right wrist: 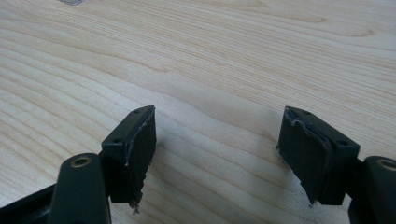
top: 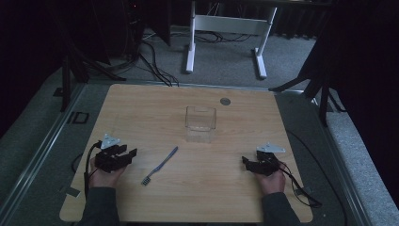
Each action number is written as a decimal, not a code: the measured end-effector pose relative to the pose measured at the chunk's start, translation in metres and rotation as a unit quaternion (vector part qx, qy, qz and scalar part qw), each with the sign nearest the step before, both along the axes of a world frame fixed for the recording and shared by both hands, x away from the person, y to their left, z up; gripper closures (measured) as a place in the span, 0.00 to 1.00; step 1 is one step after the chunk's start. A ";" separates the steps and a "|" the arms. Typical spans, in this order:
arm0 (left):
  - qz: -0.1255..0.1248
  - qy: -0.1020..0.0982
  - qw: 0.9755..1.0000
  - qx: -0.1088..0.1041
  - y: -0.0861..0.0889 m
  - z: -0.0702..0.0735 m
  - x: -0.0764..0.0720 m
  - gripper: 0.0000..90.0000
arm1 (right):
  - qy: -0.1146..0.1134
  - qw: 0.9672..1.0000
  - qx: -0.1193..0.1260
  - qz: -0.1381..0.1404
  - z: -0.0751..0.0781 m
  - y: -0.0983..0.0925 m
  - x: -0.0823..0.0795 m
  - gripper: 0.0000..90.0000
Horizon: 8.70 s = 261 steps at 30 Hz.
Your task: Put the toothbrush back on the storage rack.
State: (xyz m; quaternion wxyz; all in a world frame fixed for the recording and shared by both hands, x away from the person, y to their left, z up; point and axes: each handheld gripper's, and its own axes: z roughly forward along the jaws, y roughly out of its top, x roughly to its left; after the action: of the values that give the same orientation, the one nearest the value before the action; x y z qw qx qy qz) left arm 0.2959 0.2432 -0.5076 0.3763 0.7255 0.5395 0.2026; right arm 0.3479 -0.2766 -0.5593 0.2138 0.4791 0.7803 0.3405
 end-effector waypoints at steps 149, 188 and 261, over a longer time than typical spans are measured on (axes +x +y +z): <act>-0.144 0.144 0.973 0.112 -0.074 0.045 0.034 0.64 | 0.001 1.000 0.001 0.003 0.000 0.000 0.002 0.30; -0.161 0.221 0.949 0.154 -0.105 0.031 0.049 0.69 | 0.001 1.000 0.001 0.004 0.000 0.001 0.002 0.30; -0.183 0.321 0.902 0.223 -0.129 -0.008 0.063 0.88 | 0.001 1.000 0.001 0.004 0.000 0.001 0.002 0.30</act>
State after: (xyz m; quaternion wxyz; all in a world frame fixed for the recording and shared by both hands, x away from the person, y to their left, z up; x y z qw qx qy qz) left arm 0.3591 0.1142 -0.5161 0.0416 0.9019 0.4299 0.0008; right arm 0.3501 -0.2760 -0.5592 0.2110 0.4769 0.7818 0.3417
